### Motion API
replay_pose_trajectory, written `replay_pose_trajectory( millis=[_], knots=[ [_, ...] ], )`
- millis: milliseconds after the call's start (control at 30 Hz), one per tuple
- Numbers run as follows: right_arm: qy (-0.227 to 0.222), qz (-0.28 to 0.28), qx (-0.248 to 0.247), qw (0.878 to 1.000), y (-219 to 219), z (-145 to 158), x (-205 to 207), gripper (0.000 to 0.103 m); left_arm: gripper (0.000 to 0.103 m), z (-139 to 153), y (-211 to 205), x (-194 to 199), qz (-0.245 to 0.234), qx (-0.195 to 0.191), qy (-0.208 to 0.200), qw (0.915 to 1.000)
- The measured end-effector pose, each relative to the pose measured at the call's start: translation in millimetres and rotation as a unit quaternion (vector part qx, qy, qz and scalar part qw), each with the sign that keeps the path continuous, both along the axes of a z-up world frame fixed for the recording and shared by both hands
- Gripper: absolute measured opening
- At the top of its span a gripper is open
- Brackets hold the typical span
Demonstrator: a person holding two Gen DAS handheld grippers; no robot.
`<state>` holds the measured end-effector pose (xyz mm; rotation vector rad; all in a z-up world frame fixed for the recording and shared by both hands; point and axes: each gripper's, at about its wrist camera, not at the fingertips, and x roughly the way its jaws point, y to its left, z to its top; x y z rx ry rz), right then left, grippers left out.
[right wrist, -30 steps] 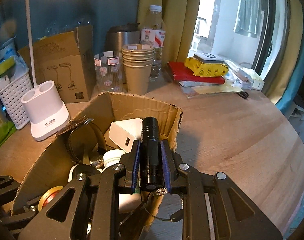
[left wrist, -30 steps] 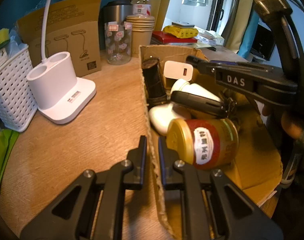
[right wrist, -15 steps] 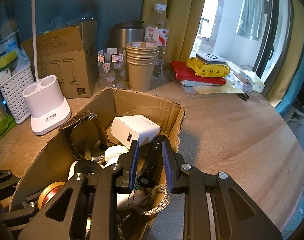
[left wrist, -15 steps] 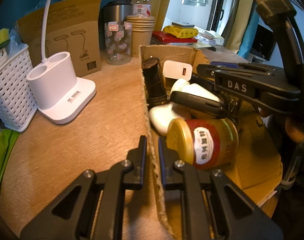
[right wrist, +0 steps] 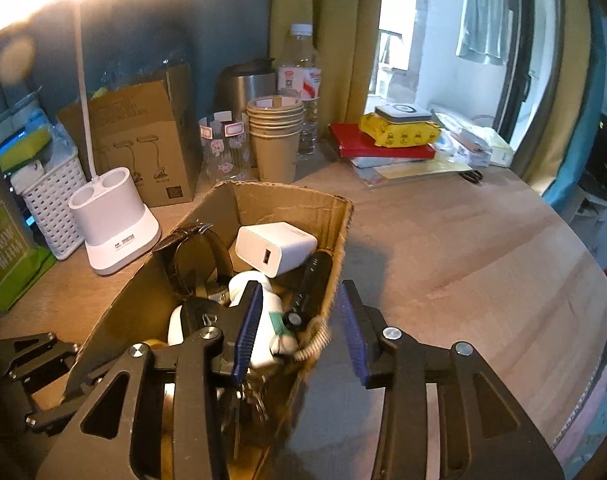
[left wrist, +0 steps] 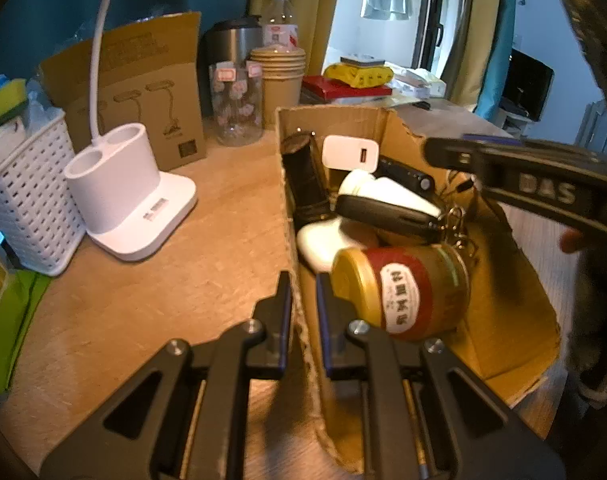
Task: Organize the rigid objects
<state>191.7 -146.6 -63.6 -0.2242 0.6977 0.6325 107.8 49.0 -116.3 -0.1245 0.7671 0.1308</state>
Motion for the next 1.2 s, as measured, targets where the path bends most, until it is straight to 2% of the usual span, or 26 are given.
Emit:
replay_pose_trajectory(
  millis=[167, 400, 567, 600, 633, 667, 733, 867, 900, 933, 1000, 1200],
  knots=[
    [-0.007, -0.020, 0.017, 1.000, -23.5, 14.6, -11.7, 0.042, 0.014, 9.4, -2.7, -4.5, 0.002, 0.005, -0.014, 0.9999],
    [-0.022, -0.047, 0.036, 0.998, -53.9, 36.4, -31.6, 0.042, 0.029, 32.6, -7.9, -17.1, -0.004, 0.007, -0.051, 0.9986],
    [-0.041, -0.065, 0.049, 0.996, -73.1, 54.7, -47.5, 0.043, 0.033, 57.5, -19.5, -30.5, -0.029, 0.015, -0.089, 0.9955],
    [-0.045, -0.067, 0.050, 0.995, -76.2, 58.6, -51.2, 0.044, 0.036, 62.3, -21.6, -33.4, -0.033, 0.015, -0.095, 0.9949],
    [-0.049, -0.069, 0.051, 0.995, -78.9, 61.3, -54.2, 0.045, 0.048, 67.3, -23.7, -36.6, -0.037, 0.015, -0.100, 0.9942],
    [-0.054, -0.072, 0.052, 0.995, -81.8, 64.9, -58.0, 0.048, 0.053, 73.1, -24.9, -40.1, -0.042, 0.009, -0.105, 0.9935],
    [-0.060, -0.078, 0.059, 0.993, -88.5, 71.8, -65.0, 0.050, 0.060, 82.5, -26.3, -46.3, -0.046, 0.003, -0.116, 0.9922],
    [-0.073, -0.086, 0.066, 0.991, -99.2, 83.2, -80.4, 0.052, 0.063, 103.1, -28.4, -59.5, -0.051, 0.001, -0.139, 0.9890],
    [-0.076, -0.088, 0.066, 0.991, -101.3, 85.2, -83.0, 0.053, 0.069, 107.1, -28.1, -61.8, -0.051, 0.000, -0.143, 0.9883],
    [-0.080, -0.091, 0.067, 0.990, -103.8, 88.1, -87.3, 0.054, 0.079, 111.7, -28.3, -64.5, -0.051, 0.001, -0.147, 0.9878],
    [-0.087, -0.095, 0.067, 0.989, -107.2, 93.6, -94.3, 0.055, 0.088, 122.1, -28.8, -71.3, -0.055, 0.001, -0.159, 0.9857],
    [-0.106, -0.102, 0.085, 0.986, -119.1, 112.9, -120.7, 0.057, 0.091, 150.6, -30.1, -93.9, -0.058, 0.003, -0.193, 0.9795]
  ],
)
